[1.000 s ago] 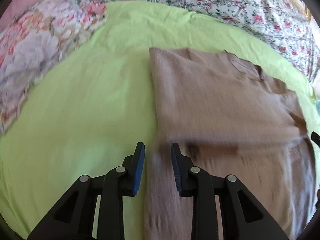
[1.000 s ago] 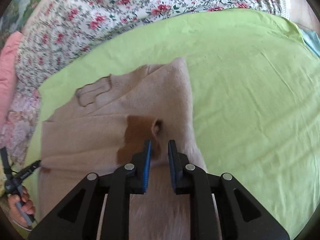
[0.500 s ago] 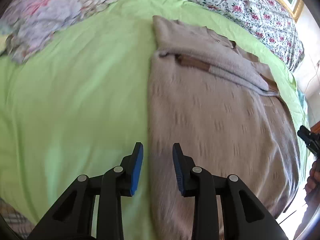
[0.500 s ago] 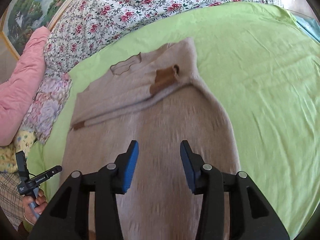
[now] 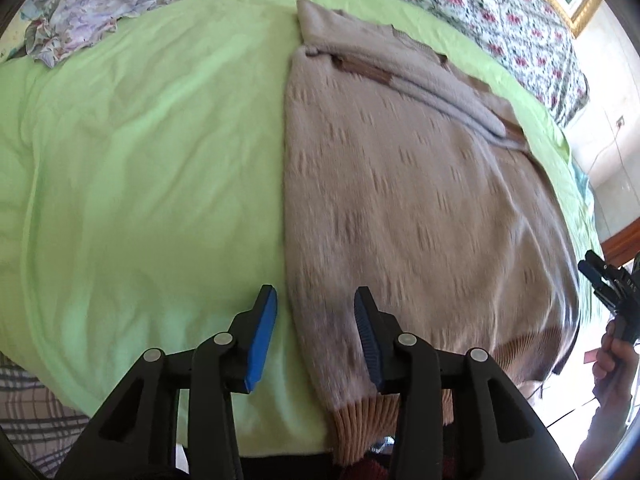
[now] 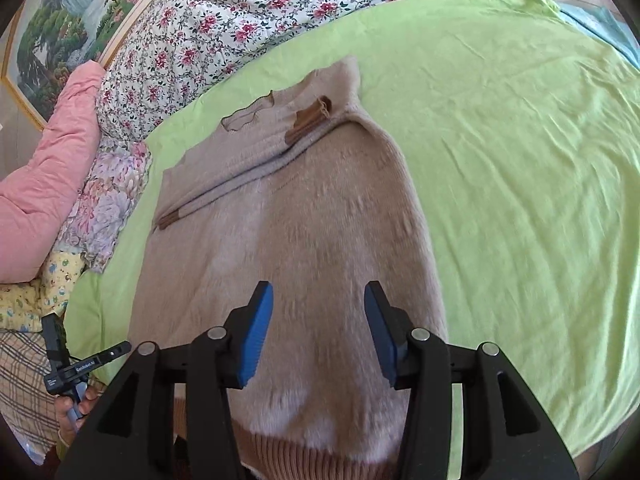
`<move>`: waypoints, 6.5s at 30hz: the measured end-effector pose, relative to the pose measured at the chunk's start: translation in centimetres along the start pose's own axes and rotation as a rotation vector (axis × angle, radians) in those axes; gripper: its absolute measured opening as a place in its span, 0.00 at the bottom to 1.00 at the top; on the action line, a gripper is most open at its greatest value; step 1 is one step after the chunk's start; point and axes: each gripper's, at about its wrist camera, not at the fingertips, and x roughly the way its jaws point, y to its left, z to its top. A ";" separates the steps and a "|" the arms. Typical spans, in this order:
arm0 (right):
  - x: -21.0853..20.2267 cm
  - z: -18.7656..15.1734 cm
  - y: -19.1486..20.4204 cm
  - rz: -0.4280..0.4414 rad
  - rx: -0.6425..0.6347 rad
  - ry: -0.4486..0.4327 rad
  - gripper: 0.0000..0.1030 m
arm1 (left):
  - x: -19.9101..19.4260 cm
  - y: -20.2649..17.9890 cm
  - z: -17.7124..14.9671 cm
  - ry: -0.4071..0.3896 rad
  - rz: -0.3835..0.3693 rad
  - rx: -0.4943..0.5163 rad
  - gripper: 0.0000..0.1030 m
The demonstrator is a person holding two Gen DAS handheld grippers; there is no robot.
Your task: Fold small clothes
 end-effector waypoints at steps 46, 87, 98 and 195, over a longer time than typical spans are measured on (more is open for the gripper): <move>-2.3 -8.2 -6.4 0.257 0.029 0.113 0.08 | 0.0 -0.6 -5.9 0.071 -0.212 0.048 0.07; 6.7 20.8 -0.1 0.447 0.068 -0.215 0.07 | -0.3 -3.2 23.8 -0.438 -0.275 -0.004 0.06; 18.0 26.8 -1.0 0.265 0.114 -0.142 0.07 | 10.0 -2.0 32.9 -0.336 -0.179 -0.058 0.06; 24.2 23.5 11.1 0.120 -0.267 0.020 0.32 | 8.6 -3.9 26.4 -0.273 0.083 0.045 0.13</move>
